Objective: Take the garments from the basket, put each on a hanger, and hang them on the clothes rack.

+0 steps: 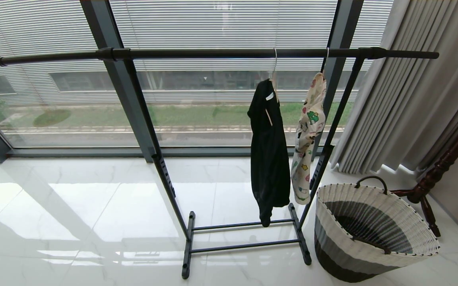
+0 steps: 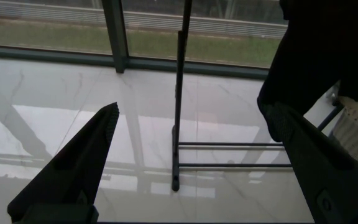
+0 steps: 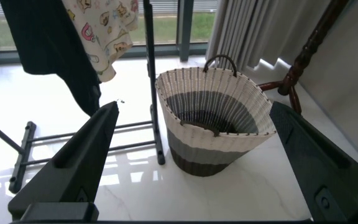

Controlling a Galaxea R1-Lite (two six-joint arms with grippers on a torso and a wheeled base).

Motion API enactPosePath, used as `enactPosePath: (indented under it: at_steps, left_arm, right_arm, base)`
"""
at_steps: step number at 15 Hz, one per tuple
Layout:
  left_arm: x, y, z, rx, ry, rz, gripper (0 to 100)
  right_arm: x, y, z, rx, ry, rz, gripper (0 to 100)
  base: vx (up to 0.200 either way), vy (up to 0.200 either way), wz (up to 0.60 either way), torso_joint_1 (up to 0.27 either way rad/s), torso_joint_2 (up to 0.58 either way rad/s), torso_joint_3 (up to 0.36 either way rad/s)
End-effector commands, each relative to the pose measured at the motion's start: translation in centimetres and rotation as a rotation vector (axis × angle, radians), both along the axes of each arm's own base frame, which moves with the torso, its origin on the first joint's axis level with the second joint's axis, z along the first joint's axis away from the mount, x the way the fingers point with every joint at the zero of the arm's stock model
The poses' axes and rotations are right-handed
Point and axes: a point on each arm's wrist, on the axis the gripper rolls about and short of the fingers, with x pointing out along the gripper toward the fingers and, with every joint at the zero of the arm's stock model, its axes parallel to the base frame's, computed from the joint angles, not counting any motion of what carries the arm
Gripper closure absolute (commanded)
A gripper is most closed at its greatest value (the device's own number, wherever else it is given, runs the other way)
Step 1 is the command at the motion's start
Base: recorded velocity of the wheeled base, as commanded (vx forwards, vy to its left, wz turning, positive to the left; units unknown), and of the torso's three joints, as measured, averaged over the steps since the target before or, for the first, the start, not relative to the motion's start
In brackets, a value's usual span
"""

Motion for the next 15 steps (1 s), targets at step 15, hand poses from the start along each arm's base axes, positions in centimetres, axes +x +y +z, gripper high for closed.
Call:
enactPosePath:
  at_steps: [15]
  left_arm:
    - [0.01,0.00,0.00,0.000,0.002,0.000,0]
  right_arm:
    - [0.00,0.00,0.00,-0.006,0.001,-0.001,0]
  base:
    - [0.000,0.000,0.00,0.000,0.00,0.000]
